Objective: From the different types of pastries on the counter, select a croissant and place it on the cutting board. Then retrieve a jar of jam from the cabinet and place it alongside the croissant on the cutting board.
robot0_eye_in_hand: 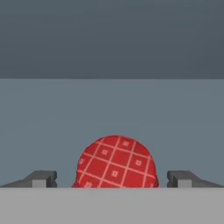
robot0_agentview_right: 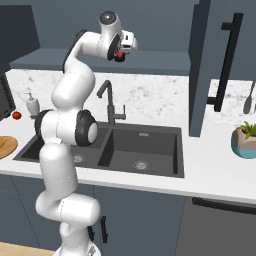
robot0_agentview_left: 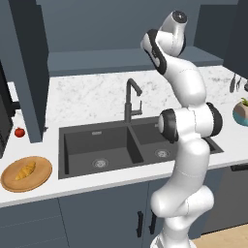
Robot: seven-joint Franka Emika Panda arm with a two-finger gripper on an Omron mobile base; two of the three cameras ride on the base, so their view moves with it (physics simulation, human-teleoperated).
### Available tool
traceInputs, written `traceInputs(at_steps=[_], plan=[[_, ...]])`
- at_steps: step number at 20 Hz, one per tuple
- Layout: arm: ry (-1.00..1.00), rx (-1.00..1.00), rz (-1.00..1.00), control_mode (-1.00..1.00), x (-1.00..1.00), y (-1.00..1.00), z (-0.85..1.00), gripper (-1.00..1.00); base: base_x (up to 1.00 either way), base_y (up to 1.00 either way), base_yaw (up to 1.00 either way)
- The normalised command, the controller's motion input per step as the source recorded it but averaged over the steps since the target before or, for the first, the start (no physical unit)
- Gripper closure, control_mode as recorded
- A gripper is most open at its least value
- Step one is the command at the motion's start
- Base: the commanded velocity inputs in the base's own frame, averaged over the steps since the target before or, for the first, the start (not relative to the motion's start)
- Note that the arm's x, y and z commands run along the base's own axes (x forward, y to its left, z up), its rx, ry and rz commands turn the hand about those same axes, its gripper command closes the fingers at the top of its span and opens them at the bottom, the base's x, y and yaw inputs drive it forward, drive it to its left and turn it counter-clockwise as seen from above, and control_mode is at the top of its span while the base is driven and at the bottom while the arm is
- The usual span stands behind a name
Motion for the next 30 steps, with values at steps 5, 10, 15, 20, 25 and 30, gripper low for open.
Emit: traceInputs(at_steps=[5,10,15,20,25,30], plan=[[0.0,0.0,0.0,-1.0,0.26,0.0,-0.11,-1.0,0.0,0.0,0.0],[0.0,0.0,0.0,-1.0,0.24,0.0,-0.01,-1.0,0.0,0.0,0.0],[0.0,0.0,0.0,-1.0,0.03,0.0,-0.01,1.0,0.0,0.0,0.0],[0.0,0.0,0.0,-1.0,-0.08,-0.15,0.0,1.0,0.0,0.0,0.0],[-0.03,0.0,0.0,-1.0,-0.39,-0.14,0.05,1.0,0.0,0.0,0.0],[-0.11,0.0,0.0,-1.0,-0.35,0.0,0.0,1.0,0.0,0.0,0.0]])
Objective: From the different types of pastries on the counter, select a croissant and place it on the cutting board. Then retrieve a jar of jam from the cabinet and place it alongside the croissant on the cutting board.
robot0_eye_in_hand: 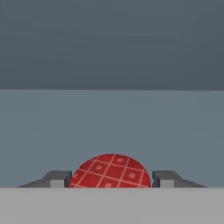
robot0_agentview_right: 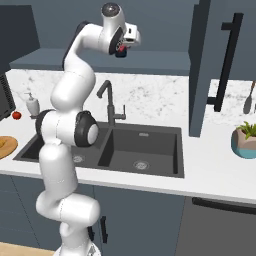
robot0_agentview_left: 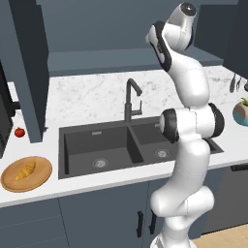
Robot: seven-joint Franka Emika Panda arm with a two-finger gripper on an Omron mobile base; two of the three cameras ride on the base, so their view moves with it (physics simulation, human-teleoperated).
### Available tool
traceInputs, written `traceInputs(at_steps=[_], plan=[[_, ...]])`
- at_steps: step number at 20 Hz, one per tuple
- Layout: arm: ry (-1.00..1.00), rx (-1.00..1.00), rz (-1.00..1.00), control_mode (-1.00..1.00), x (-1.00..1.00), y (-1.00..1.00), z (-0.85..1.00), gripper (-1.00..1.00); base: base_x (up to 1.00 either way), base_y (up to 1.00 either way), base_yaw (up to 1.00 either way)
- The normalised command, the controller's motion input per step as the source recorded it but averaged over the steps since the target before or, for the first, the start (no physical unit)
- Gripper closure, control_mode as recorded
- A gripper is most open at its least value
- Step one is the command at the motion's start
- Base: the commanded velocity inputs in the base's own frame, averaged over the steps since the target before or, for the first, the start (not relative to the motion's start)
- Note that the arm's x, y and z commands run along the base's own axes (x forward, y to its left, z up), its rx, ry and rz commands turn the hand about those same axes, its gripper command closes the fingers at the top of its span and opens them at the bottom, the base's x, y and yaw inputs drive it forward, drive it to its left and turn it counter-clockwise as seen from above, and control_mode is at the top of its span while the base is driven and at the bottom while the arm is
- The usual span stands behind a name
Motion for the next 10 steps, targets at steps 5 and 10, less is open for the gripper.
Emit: traceInputs(at_steps=[5,10], plan=[[-0.13,0.0,0.0,-1.0,-0.43,0.0,0.0,1.0,0.0,0.0,0.0],[-0.11,0.0,0.0,-1.0,-0.62,0.0,0.01,1.0,0.0,0.0,0.0]])
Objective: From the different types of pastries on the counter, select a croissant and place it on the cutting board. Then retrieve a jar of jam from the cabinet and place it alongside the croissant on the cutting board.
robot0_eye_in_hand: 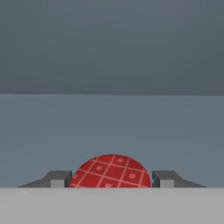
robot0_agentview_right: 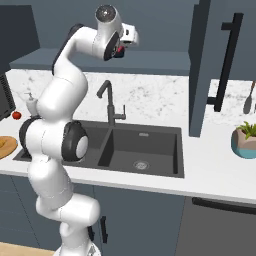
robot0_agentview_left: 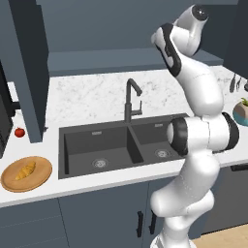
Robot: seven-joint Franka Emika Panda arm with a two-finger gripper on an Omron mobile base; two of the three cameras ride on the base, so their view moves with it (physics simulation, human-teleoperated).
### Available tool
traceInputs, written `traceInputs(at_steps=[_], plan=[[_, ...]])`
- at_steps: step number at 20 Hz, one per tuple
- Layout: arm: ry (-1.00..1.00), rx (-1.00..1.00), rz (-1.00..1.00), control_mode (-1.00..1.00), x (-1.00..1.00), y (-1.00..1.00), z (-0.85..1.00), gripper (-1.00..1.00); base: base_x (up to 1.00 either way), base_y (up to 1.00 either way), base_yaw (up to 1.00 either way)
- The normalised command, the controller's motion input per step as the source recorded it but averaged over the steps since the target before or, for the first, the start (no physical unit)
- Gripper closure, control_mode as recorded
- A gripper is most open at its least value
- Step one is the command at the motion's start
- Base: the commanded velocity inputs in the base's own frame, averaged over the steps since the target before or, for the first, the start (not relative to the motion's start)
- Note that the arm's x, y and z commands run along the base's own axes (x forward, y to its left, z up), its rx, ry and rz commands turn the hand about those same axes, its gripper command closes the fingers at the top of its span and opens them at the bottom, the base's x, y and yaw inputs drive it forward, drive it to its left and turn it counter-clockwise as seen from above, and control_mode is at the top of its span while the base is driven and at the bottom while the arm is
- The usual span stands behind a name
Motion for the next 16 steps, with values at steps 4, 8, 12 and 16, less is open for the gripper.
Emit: traceInputs(at_steps=[4,8,12,16], plan=[[-0.06,0.0,0.0,-1.0,-0.95,0.0,0.12,1.0,0.0,0.0,0.0],[-0.03,0.0,0.0,-1.0,-0.87,0.0,0.0,1.0,0.0,0.0,0.0],[-0.03,0.0,0.0,-1.0,-0.82,0.0,0.0,1.0,0.0,0.0,0.0],[-0.02,0.0,0.0,-1.0,-0.88,0.0,0.0,1.0,0.0,0.0,0.0]])
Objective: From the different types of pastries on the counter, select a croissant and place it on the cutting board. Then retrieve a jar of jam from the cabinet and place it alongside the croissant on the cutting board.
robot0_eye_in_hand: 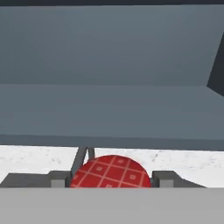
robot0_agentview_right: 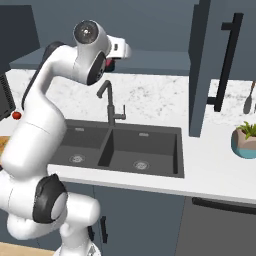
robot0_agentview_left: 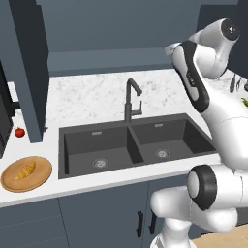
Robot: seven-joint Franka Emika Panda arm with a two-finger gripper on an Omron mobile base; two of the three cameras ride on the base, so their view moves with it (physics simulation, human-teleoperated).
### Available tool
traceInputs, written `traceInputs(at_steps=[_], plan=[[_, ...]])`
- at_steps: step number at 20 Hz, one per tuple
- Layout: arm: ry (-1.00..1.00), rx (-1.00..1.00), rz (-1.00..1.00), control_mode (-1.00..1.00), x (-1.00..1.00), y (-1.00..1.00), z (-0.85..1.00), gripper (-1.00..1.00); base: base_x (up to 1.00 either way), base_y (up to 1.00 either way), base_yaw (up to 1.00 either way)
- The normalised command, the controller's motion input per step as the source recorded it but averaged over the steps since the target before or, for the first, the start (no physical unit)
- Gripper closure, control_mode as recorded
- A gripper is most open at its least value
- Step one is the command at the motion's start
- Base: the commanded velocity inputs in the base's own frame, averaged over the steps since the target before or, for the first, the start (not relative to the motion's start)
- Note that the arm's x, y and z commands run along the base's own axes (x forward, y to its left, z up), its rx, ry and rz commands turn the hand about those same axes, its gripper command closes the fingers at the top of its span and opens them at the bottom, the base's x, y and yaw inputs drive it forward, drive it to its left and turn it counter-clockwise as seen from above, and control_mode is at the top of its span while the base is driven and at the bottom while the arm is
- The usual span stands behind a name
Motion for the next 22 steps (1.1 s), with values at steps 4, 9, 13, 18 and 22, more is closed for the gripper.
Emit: traceInputs(at_steps=[4,9,13,18,22], plan=[[0.0,0.0,0.0,-1.0,-0.97,0.0,0.0,1.0,0.0,0.0,0.0],[0.0,0.0,0.0,-1.0,-0.89,0.0,0.0,1.0,0.0,0.0,0.0],[0.0,0.0,0.0,-1.0,-0.8,0.0,0.0,1.0,0.0,0.0,0.0],[0.0,0.0,0.0,1.0,0.0,0.0,0.0,1.0,-0.76,0.0,0.0],[0.0,0.0,0.0,1.0,0.0,0.0,0.0,1.0,-0.63,0.0,0.0]])
